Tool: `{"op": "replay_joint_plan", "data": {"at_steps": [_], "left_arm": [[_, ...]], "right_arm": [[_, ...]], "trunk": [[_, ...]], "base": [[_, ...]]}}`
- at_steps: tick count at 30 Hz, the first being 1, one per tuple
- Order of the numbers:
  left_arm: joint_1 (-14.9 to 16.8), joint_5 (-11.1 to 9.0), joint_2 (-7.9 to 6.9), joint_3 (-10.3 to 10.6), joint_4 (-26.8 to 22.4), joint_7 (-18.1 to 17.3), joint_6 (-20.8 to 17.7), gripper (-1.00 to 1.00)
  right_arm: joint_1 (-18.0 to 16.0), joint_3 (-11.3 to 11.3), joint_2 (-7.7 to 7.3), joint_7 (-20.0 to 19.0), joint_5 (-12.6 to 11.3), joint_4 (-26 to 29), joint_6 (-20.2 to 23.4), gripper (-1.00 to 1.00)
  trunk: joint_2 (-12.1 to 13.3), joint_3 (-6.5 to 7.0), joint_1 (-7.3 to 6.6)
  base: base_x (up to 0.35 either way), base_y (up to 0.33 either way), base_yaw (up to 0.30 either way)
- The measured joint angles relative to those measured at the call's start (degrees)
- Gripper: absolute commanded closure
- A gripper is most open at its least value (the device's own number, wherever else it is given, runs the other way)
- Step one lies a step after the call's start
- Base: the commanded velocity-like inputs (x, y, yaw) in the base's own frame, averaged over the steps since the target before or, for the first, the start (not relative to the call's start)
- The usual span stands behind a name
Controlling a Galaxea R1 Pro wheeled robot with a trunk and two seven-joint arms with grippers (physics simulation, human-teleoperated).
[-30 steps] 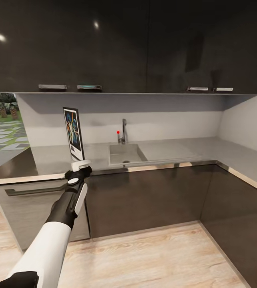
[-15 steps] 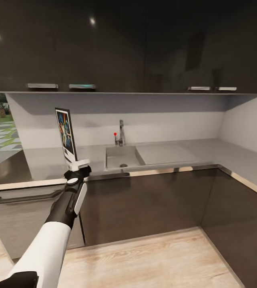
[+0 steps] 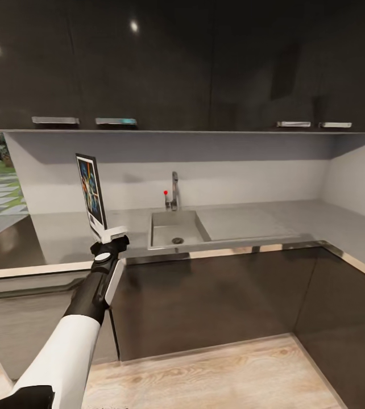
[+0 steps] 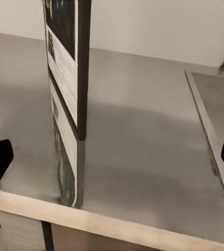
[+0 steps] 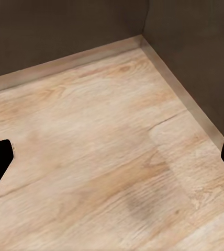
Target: Pick up the poster from the kitchen countertop and hang it on one of the wall nails in the kitchen.
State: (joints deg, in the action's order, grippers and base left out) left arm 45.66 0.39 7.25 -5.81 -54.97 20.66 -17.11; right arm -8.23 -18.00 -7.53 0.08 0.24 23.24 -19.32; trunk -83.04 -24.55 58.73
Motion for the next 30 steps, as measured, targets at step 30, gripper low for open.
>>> {"op": "replay_joint_plan", "data": {"at_steps": [30], "left_arm": [[8.0, 0.1, -0.27, 0.5, 11.35, 0.3, -1.08, -1.0]], "right_arm": [[0.01, 0.0, 0.02, -0.01, 0.05, 0.02, 0.01, -1.0]], "trunk": [[0.0, 0.0, 0.0]], "base": [[0.036, 0.009, 0.089]]}}
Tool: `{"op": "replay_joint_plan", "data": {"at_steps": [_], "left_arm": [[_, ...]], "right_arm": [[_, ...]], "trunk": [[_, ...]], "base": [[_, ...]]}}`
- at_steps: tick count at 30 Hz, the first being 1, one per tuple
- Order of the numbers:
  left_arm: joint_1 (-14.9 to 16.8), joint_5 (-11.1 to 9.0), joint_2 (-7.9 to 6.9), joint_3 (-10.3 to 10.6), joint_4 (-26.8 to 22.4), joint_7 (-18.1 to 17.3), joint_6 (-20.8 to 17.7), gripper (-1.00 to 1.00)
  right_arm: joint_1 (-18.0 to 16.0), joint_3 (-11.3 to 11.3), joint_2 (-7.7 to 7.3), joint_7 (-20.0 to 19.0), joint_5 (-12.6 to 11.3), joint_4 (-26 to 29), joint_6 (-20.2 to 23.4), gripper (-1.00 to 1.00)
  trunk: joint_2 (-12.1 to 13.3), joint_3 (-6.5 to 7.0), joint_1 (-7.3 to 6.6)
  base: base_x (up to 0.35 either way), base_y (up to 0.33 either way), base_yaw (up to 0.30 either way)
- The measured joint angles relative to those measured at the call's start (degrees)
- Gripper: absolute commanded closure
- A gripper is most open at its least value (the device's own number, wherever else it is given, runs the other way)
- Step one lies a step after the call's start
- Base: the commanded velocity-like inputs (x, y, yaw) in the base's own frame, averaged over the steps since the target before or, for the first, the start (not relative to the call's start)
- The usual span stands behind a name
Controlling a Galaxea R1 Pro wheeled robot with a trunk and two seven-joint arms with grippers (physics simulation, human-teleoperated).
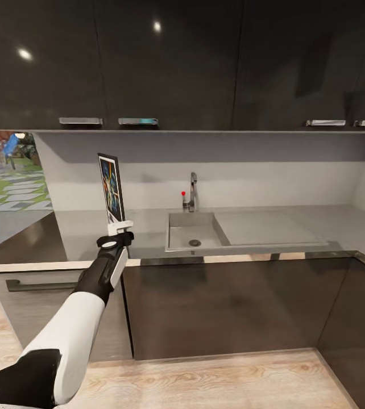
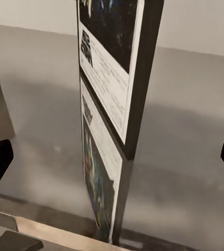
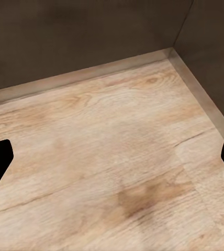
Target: Pick up the poster from the kitchen countertop and hang it on one of the wall nails in the kitchen.
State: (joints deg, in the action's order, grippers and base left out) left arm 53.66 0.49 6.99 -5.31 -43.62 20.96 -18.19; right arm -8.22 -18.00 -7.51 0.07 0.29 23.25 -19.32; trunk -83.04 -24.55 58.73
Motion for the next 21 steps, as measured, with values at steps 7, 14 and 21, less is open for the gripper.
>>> {"op": "replay_joint_plan", "data": {"at_steps": [7, 14, 21], "left_arm": [[0.26, -0.01, -0.01, -0.01, -0.12, -0.02, 0.19, -1.0], [0.27, -0.02, -0.05, -0.06, -0.3, -0.02, 0.22, -1.0], [0.28, -0.01, -0.17, -0.24, -0.21, -0.02, 1.69, -1.0]], "right_arm": [[0.0, -0.01, -0.04, 0.01, 0.03, 0.01, 0.0, -1.0], [0.0, 0.02, -0.05, 0.0, 0.03, 0.0, 0.0, -1.0], [0.0, 0.02, -0.06, 0.01, 0.01, 0.0, 0.0, -1.0]], "trunk": [[0.0, 0.0, -0.02], [0.0, 0.0, -0.01], [0.0, 0.0, -0.01]], "base": [[0.164, -0.057, 0.0], [0.083, -0.02, 0.0], [0.164, -0.002, 0.0]]}}
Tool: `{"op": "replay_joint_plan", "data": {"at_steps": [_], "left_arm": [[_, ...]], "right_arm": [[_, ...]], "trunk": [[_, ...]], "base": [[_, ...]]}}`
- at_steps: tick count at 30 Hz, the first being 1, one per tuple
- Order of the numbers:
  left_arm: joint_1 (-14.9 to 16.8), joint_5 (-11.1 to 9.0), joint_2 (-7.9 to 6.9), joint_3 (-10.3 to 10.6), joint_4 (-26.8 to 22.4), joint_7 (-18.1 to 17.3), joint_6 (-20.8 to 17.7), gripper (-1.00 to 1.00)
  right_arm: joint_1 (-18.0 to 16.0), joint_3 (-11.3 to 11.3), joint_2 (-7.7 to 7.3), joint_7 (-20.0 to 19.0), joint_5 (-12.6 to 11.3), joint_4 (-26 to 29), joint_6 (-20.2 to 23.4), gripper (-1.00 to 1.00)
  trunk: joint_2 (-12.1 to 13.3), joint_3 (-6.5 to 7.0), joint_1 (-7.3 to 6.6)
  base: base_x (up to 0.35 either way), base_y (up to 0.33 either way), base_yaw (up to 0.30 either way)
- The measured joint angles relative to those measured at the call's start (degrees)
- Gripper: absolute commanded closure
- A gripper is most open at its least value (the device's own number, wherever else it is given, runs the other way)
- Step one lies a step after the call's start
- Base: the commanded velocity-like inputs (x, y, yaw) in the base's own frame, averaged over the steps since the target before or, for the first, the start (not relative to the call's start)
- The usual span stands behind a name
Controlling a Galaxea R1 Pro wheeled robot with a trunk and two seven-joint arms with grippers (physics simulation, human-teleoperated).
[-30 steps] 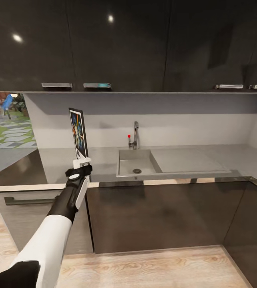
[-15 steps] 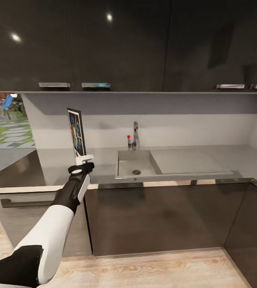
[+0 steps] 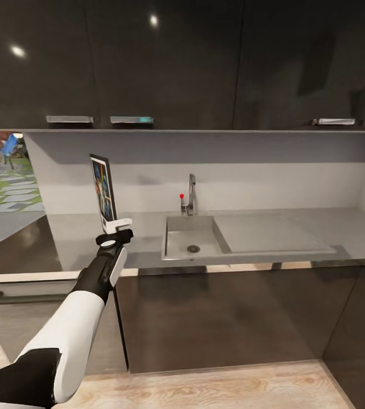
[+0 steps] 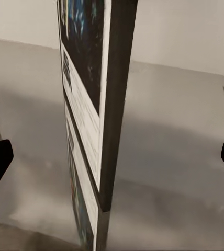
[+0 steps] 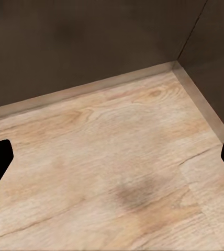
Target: Pick up the poster from the kitchen countertop and hang it on one of the wall nails in the kitchen.
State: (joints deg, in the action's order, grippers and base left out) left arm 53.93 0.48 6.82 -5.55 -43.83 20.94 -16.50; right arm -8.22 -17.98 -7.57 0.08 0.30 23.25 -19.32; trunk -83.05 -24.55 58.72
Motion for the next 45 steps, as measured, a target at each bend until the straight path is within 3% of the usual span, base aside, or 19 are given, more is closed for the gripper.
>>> {"op": "replay_joint_plan", "data": {"at_steps": [16, 45], "left_arm": [[0.0, 0.0, -1.27, -0.3, 0.15, 0.0, 0.54, -1.0], [0.0, 0.0, -1.42, -0.34, 0.49, 0.0, 0.55, -1.0]], "right_arm": [[0.0, 0.01, 0.0, 0.0, 0.01, 0.0, 0.0, -1.0], [0.0, 0.01, 0.02, -0.01, 0.02, 0.0, 0.0, -1.0]], "trunk": [[0.0, 0.0, 0.01], [0.0, 0.0, 0.0]], "base": [[0.09, 0.032, 0.0], [0.047, 0.001, 0.0]]}}
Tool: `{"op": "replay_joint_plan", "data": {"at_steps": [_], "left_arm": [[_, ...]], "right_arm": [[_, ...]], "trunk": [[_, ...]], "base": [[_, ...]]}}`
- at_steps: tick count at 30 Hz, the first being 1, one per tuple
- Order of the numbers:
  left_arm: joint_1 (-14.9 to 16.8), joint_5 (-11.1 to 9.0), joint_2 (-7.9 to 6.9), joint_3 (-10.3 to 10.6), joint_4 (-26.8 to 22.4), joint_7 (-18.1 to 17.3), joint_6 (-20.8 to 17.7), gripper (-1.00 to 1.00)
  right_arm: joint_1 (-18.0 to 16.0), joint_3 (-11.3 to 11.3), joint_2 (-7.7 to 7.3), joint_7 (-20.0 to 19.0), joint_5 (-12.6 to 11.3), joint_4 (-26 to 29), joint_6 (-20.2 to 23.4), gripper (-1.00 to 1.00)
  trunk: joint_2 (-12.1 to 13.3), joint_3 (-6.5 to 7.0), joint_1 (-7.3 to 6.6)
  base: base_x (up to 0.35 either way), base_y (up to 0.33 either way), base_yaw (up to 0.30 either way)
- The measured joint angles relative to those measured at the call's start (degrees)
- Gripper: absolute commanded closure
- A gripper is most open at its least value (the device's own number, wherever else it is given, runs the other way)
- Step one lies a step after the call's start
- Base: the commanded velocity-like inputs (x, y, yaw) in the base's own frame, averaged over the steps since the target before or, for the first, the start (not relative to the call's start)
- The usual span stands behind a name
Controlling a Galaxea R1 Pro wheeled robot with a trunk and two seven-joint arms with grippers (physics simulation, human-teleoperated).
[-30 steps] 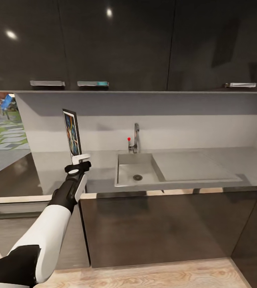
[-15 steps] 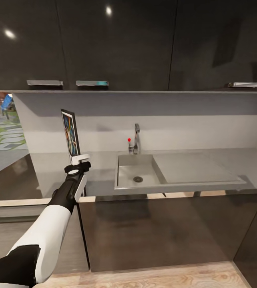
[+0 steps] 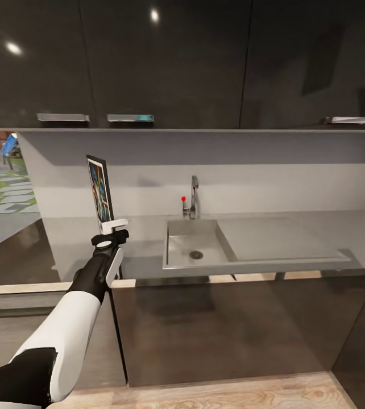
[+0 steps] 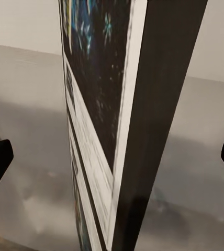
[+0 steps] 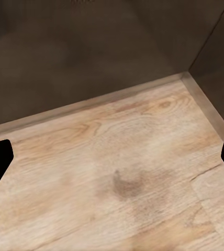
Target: Pick up the poster from the kitchen countertop and hang it on one of the wall nails in the kitchen.
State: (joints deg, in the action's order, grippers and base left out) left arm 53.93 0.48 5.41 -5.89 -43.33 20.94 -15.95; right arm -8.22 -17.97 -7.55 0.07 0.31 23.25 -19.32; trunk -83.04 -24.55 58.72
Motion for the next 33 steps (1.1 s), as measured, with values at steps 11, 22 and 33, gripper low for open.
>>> {"op": "replay_joint_plan", "data": {"at_steps": [11, 22, 33], "left_arm": [[0.0, 0.0, -0.1, -0.05, 0.09, 0.0, 0.0, 1.0], [0.01, 0.0, -0.77, -0.1, 0.05, -0.02, 0.09, 1.0], [0.0, -0.19, -0.79, -0.13, -0.63, 0.03, 0.07, 1.0]], "right_arm": [[0.0, 0.01, 0.02, 0.01, 0.0, 0.0, 0.0, -1.0], [0.0, -0.02, 0.03, 0.01, 0.0, 0.0, 0.0, -1.0], [0.0, -0.03, -0.01, 0.01, -0.04, 0.0, 0.0, -1.0]], "trunk": [[0.0, 0.0, 0.01], [0.0, 0.01, 0.01], [0.0, 0.2, 0.01]], "base": [[0.046, 0.0, 0.0], [0.001, 0.0, 0.0], [0.0, 0.0, 0.0]]}}
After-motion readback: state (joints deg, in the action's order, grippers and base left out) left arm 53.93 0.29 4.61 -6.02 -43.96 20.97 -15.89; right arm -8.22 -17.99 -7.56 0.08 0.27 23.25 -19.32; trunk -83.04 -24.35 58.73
